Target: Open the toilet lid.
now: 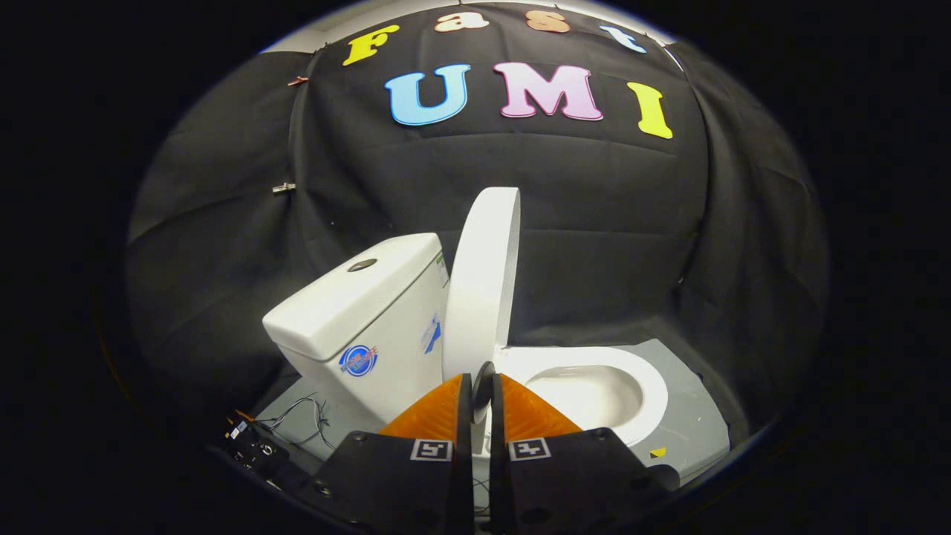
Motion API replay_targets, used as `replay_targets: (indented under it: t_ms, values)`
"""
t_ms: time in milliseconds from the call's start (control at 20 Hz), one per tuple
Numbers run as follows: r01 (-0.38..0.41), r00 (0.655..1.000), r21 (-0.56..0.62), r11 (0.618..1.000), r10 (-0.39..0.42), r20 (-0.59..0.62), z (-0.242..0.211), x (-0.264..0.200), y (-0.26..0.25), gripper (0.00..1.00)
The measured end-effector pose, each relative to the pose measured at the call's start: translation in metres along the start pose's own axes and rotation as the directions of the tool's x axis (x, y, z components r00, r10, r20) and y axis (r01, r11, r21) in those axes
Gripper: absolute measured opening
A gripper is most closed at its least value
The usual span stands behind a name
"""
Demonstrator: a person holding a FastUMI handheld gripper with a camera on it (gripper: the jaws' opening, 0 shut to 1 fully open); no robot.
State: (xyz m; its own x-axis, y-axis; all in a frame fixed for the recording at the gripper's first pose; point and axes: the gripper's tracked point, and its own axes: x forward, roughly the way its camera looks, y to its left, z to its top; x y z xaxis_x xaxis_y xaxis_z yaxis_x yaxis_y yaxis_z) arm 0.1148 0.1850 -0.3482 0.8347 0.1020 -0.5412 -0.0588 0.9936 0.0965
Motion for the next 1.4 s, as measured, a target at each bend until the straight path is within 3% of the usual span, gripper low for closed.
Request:
replay_targets:
  t_ms: [650, 1400]
  values:
    - [-0.102, 0.995, -0.036, 0.994, 0.102, -0.02, 0.0, 0.01, 0.056, 0.13]
    - [-0.173, 0.984, -0.08, 0.982, 0.17, -0.044, -0.003, 0.015, 0.076, 0.13]
